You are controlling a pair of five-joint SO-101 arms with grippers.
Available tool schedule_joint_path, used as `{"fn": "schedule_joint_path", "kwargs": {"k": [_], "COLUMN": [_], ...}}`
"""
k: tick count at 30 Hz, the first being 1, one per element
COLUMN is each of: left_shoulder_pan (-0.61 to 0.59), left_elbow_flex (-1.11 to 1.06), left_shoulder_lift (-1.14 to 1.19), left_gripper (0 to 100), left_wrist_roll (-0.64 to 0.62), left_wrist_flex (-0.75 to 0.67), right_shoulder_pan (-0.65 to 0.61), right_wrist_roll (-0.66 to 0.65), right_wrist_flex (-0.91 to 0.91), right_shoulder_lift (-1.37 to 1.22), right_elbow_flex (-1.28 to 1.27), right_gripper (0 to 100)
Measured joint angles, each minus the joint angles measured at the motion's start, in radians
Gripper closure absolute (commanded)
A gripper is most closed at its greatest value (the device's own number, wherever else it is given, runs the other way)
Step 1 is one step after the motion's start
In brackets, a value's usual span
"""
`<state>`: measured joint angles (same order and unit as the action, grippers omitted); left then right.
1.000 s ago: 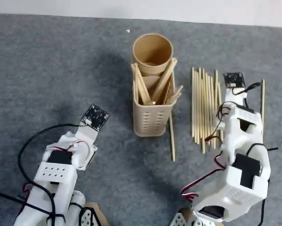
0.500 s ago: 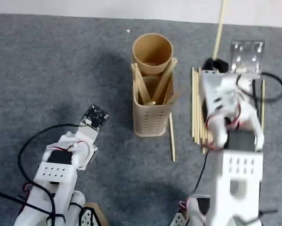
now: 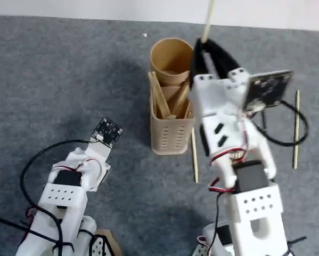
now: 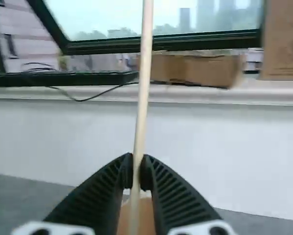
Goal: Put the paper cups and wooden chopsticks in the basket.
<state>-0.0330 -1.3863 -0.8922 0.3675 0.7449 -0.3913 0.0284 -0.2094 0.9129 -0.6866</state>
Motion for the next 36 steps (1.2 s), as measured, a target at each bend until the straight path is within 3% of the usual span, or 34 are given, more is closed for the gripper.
{"fn": "schedule_joint_path", "kwargs": {"k": [8, 12, 15, 25, 30, 36], "left_shoulder_pan": [0.026, 0.046, 0.044, 0.046, 0.046, 0.046], "left_elbow_flex": [-0.034, -0.081, -0.097, -0.103, -0.103, -0.103], "left_shoulder_lift": [0.000, 0.000, 0.000, 0.000, 0.000, 0.000], "left_gripper": [87, 87, 87, 87, 87, 87], "left_wrist_roll": [0.000, 0.000, 0.000, 0.000, 0.000, 0.000], "left_wrist_flex": [-0.012, -0.081, -0.115, -0.124, -0.124, -0.124], "right_shoulder_pan": [-0.038, -0.026, 0.002, 0.110, 0.267, 0.400], "right_wrist_roll": [0.005, 0.005, 0.005, 0.005, -0.141, -0.338], "right_wrist_flex": [0.315, 0.301, 0.201, -0.396, -0.678, -0.678], "right_shoulder_lift": [0.000, 0.000, 0.005, 0.006, 0.008, -0.236], "right_elbow_flex": [-0.282, -0.325, -0.319, 0.087, 0.212, 0.054], "right_gripper": [97.2, 80.2, 71.8, 73.8, 73.8, 73.8]}}
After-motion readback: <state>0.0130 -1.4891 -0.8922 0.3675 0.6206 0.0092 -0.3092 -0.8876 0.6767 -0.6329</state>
